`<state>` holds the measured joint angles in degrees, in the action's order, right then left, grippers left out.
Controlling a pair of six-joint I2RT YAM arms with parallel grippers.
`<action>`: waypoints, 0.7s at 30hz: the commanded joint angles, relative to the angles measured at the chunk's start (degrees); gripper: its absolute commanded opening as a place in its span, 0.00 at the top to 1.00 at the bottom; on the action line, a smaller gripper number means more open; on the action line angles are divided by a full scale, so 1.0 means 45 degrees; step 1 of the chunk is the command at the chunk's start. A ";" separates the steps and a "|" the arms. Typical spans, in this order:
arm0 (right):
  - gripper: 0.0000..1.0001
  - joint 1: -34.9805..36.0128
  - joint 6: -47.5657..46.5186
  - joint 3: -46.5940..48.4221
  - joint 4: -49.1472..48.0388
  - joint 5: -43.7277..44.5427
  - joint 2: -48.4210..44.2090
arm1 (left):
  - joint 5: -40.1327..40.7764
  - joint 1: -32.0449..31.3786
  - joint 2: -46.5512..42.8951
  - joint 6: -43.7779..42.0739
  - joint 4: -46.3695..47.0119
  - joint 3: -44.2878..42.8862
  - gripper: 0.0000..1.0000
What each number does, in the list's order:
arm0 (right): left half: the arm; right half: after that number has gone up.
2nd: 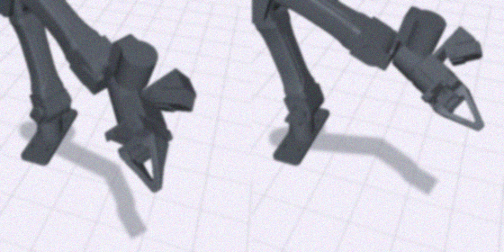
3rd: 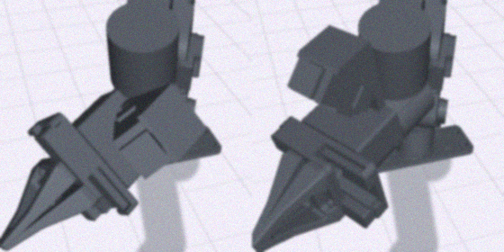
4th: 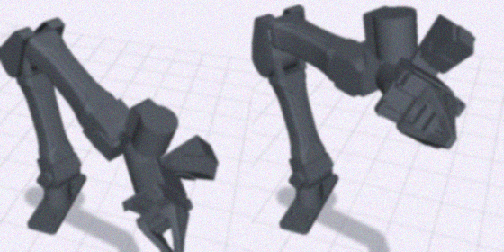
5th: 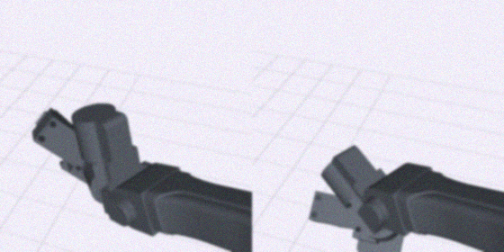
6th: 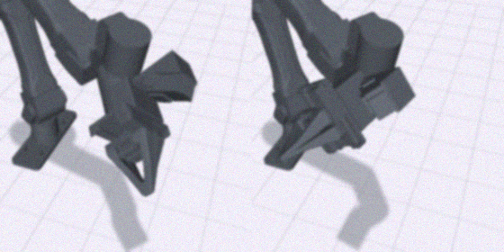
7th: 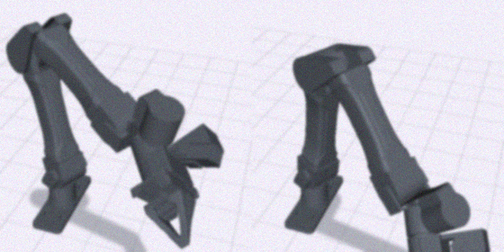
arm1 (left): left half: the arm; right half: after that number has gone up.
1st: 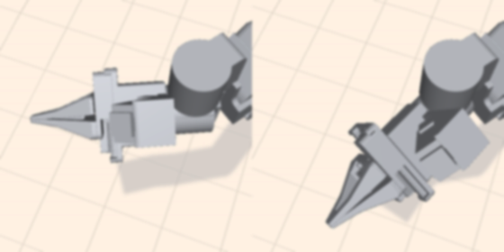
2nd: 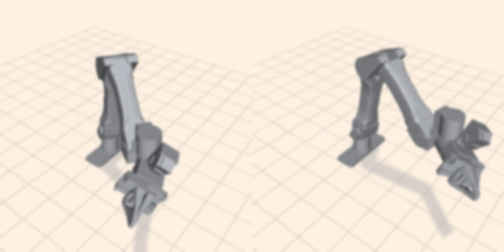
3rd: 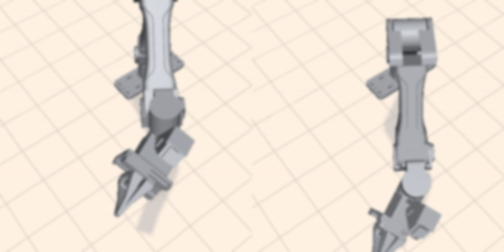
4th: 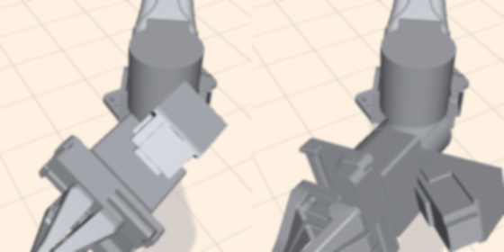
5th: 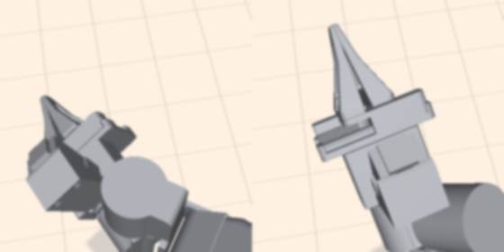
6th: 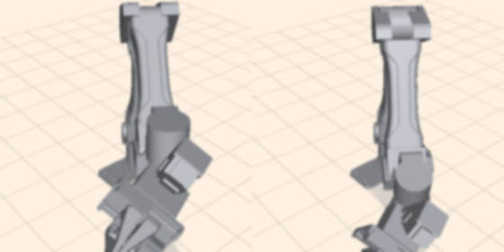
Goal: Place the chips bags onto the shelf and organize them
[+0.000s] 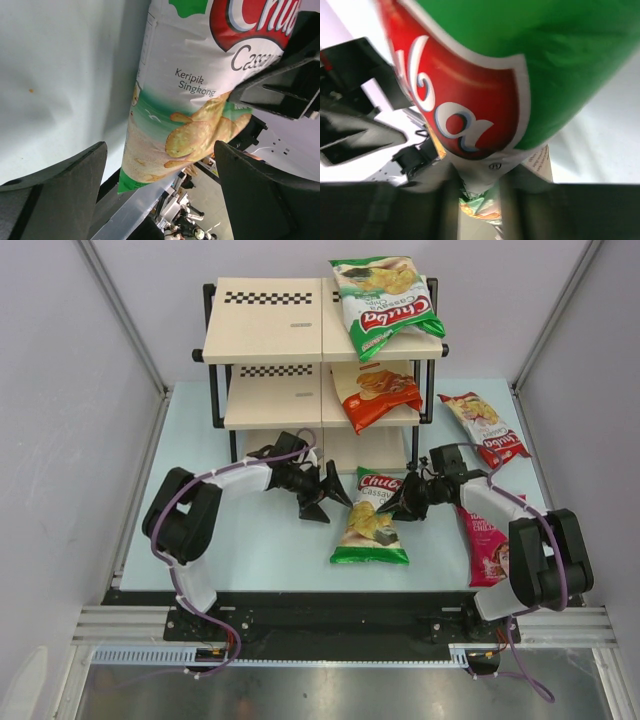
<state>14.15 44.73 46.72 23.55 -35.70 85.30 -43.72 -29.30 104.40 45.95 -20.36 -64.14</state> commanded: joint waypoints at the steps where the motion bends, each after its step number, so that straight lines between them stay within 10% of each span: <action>1: 0.88 0.0175 -0.0546 -0.0089 0.0020 0.0805 0.0186 | -0.0069 0.0494 -0.0406 -0.0076 0.0577 0.0267 0.07; 12: 1.00 -0.1151 0.0799 -0.0089 0.0313 0.1858 -0.1726 | -0.0439 0.1606 -0.1675 0.1210 0.1861 0.1868 0.05; 21: 1.00 -0.1564 0.5972 -0.0575 0.0197 0.5626 -0.3602 | -0.0557 0.1843 -0.3355 0.3379 0.2882 0.3333 0.01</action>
<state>5.72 58.48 45.89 25.34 -20.18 71.48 -44.71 -20.82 94.13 55.48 -12.10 -51.83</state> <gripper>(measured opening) 0.055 0.974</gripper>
